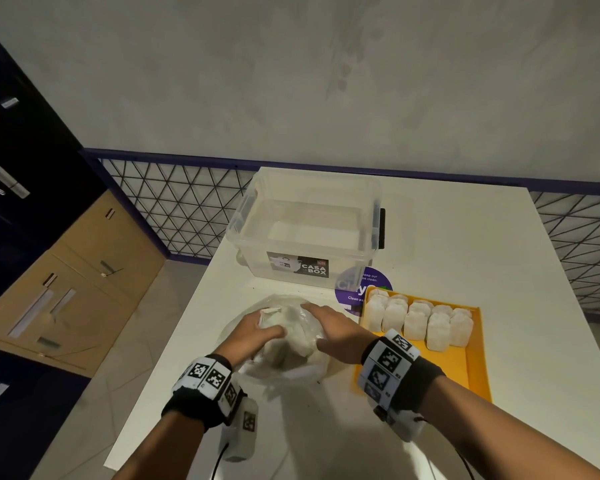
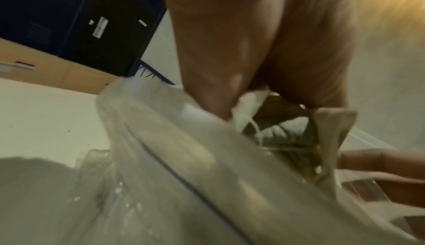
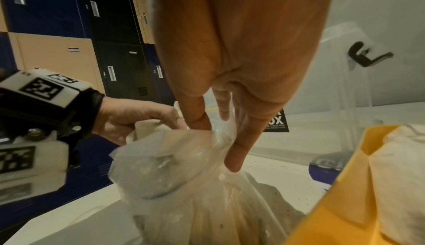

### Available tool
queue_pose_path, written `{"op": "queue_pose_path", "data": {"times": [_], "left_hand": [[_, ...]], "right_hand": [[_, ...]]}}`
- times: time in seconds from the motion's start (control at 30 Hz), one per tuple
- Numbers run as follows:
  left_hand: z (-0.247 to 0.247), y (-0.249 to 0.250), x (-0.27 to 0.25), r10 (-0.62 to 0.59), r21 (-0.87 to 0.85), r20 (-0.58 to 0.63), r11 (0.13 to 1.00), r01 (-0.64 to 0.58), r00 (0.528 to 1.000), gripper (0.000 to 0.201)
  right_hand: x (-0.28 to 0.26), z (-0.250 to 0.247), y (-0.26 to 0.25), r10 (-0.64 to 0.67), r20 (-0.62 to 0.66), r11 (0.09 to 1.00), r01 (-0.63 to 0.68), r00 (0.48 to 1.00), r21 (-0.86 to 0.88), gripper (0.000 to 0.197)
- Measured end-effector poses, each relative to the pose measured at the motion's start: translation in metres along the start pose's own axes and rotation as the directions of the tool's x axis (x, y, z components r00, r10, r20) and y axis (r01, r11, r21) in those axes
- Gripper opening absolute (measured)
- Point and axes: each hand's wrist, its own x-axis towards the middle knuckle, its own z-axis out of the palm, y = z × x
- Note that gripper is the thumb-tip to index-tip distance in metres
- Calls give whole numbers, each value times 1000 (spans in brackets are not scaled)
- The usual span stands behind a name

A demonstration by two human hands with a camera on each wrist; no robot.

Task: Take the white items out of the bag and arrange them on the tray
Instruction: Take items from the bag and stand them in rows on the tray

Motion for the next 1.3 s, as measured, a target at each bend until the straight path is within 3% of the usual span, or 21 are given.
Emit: {"op": "queue_pose_path", "data": {"times": [0.13, 0.23, 0.3, 0.5, 0.6, 0.67, 0.73, 0.83, 0.93, 1.03, 1.1, 1.23, 1.3], "left_hand": [[-3, -2, 2, -39, -178, -15, 983, 35, 999, 21], [-4, -5, 4, -108, -337, -37, 937, 89, 993, 38], [-4, -5, 3, -107, -436, -29, 896, 84, 994, 29], [-2, 5, -5, -62, -579, 183, 800, 158, 981, 27], [-4, 14, -8, -34, -607, 187, 782, 143, 982, 30], [-5, 13, -7, -65, -628, 176, 761, 163, 982, 34], [-4, 12, -7, -133, -639, 186, 736, 223, 973, 28], [-3, 13, -8, -187, -617, 215, 735, 282, 959, 10], [-4, 19, -15, -132, -687, 272, 667, 289, 953, 36], [-6, 18, -17, -112, -753, 329, 568, 333, 937, 43], [-7, 17, -19, -112, -747, 353, 564, 352, 929, 47], [-13, 17, -23, -153, -697, 434, 567, 439, 888, 71], [-18, 22, -27, -168, -669, 469, 574, 473, 867, 69]], "right_hand": [[-1, -1, -1, 1, 16, 1000, -1, 1000, 3, 69], [-1, 0, -2, 1, 30, 1000, -1, 1000, 8, 68], [-1, 0, -3, -6, 36, 1000, 6, 999, 6, 66], [2, -3, 0, -7, 11, 1000, 7, 1000, -17, 63], [-3, 6, 1, -72, -74, 988, 61, 995, -143, 58], [-6, 14, 1, -247, -222, 948, 187, 943, -259, 60], [-5, 16, -1, -391, -307, 906, 305, 868, -292, 50], [-3, 11, -10, -509, -328, 850, 404, 796, -338, 26], [-5, -1, -16, -448, -351, 894, 408, 822, -186, 27], [-11, -11, -21, -365, -425, 919, 393, 828, -24, 25], [-17, -18, -22, -302, -453, 928, 368, 839, 63, 18], [-22, -32, -24, -240, -501, 948, 313, 831, 64, 15], [-22, -38, -22, -240, -513, 959, 284, 824, 7, 15]]}}
